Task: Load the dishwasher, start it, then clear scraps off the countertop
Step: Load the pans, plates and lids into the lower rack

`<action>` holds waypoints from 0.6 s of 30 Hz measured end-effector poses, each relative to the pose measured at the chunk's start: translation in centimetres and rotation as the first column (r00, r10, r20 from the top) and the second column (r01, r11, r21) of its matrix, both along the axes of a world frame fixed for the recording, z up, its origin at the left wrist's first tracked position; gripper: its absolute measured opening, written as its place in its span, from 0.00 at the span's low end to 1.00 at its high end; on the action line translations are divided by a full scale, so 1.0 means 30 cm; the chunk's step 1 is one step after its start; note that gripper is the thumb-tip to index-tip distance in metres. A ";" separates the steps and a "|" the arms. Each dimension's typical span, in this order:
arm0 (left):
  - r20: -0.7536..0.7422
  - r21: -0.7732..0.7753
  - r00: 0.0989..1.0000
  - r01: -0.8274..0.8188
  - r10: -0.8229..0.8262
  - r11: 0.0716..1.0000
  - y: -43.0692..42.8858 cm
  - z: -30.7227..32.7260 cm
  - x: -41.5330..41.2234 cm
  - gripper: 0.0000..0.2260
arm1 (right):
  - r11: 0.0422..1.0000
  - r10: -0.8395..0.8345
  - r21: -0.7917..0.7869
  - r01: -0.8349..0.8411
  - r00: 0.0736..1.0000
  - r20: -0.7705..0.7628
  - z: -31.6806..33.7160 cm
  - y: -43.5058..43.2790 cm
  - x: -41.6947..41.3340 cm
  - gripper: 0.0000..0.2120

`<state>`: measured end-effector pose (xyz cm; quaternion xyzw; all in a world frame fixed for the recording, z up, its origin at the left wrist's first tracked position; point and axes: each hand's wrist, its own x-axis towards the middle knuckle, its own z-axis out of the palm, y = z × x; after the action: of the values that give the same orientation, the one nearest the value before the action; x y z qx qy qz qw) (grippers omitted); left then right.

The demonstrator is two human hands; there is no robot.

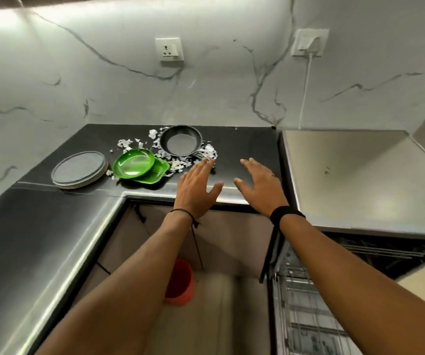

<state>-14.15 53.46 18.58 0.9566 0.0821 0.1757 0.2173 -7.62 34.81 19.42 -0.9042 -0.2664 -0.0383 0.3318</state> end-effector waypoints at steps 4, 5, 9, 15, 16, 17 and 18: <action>0.022 0.007 0.999 -0.026 0.026 1.000 0.177 0.003 0.016 0.30 | 1.000 0.021 -0.020 -0.021 1.000 0.003 0.001 0.199 0.025 0.30; 0.026 0.010 0.999 -0.032 0.031 0.999 0.211 0.002 0.021 0.30 | 0.999 0.032 -0.029 -0.031 0.999 0.007 0.004 0.241 0.031 0.30; 0.037 0.035 0.997 -0.064 0.063 0.997 0.322 -0.028 0.066 0.30 | 0.996 0.071 -0.058 -0.068 0.997 0.042 0.011 0.385 0.075 0.29; -0.021 0.042 0.995 -0.099 0.100 0.994 0.430 -0.110 0.168 0.31 | 0.995 0.068 -0.069 -0.067 0.998 0.012 -0.056 0.522 0.239 0.27; -0.034 0.047 0.994 -0.104 0.106 0.993 0.447 -0.128 0.194 0.31 | 0.995 0.065 -0.074 -0.065 0.998 0.004 -0.076 0.541 0.277 0.26; -0.051 0.052 0.992 -0.111 0.114 0.992 0.468 -0.147 0.229 0.31 | 0.994 0.065 -0.090 -0.065 0.998 -0.005 -0.100 0.565 0.324 0.26; -0.063 0.058 0.991 -0.116 0.120 0.992 0.484 -0.163 0.257 0.31 | 0.992 0.068 -0.109 -0.069 0.998 -0.016 -0.125 0.583 0.361 0.27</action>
<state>-6.43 67.99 13.69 0.9610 0.1410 0.1586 0.1774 3.22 52.30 15.68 -0.9116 -0.2970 -0.0068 0.2842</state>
